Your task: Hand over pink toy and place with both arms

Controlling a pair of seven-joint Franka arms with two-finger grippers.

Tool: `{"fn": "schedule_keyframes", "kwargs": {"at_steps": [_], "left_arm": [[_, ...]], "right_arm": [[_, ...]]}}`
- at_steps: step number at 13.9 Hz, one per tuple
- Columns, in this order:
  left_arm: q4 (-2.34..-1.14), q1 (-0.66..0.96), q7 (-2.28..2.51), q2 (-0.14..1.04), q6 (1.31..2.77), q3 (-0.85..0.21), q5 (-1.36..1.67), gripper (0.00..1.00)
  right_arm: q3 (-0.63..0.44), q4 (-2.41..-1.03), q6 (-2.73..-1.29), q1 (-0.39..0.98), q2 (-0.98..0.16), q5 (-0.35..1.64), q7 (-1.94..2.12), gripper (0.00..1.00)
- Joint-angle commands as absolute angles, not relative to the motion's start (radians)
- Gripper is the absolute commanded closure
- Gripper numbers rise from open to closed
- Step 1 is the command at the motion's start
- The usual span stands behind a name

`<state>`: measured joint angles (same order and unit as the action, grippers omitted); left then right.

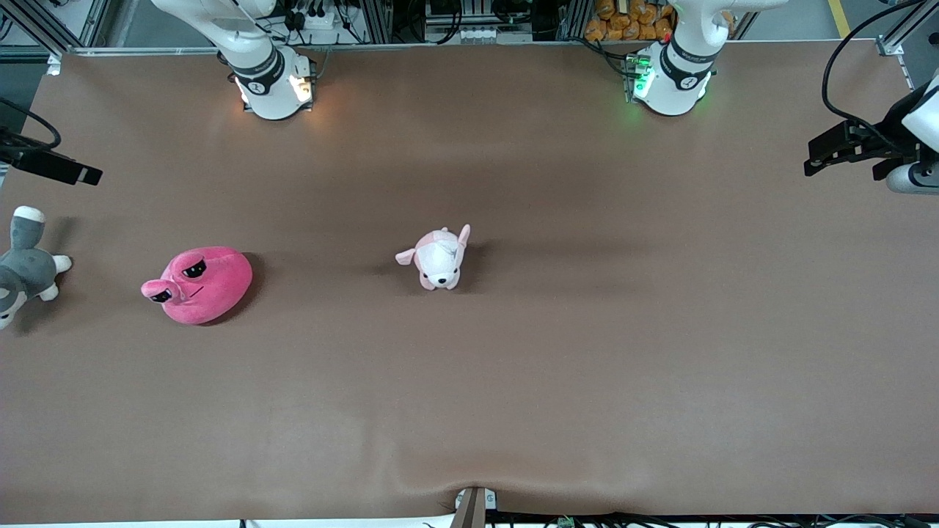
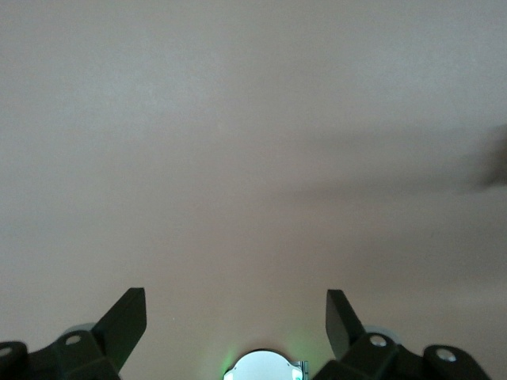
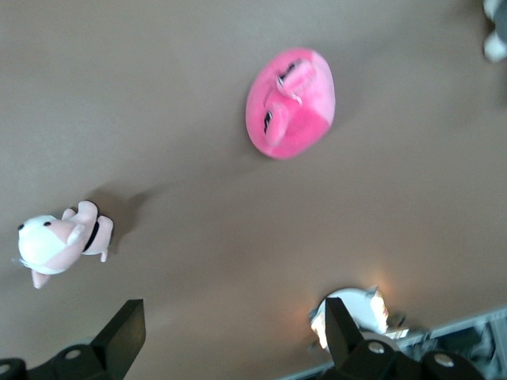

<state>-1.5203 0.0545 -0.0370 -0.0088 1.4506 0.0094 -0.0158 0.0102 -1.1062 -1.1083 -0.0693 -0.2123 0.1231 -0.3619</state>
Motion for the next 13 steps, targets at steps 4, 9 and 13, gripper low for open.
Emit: {"fn": "schedule_keyframes", "kwargs": {"at_steps": [4,9,13], "left_arm": [[-1.505,0.054,-0.055,-0.006,1.434,0.008,-0.021,0.0],[-1.505,0.055,-0.055,-0.006,1.434,0.008,-0.023,0.0],[-1.505,0.054,-0.055,-0.006,1.434,0.008,-0.021,0.0]], "right_arm": [[-0.026,-1.506,-1.31,-0.061,0.067,0.057,-0.028,0.0],[-0.06,-1.491,-1.385,-0.019,0.068,0.014,0.084,0.0],[-0.074,-1.476,-1.385,-0.002,0.064,-0.009,0.084,0.0]]}}
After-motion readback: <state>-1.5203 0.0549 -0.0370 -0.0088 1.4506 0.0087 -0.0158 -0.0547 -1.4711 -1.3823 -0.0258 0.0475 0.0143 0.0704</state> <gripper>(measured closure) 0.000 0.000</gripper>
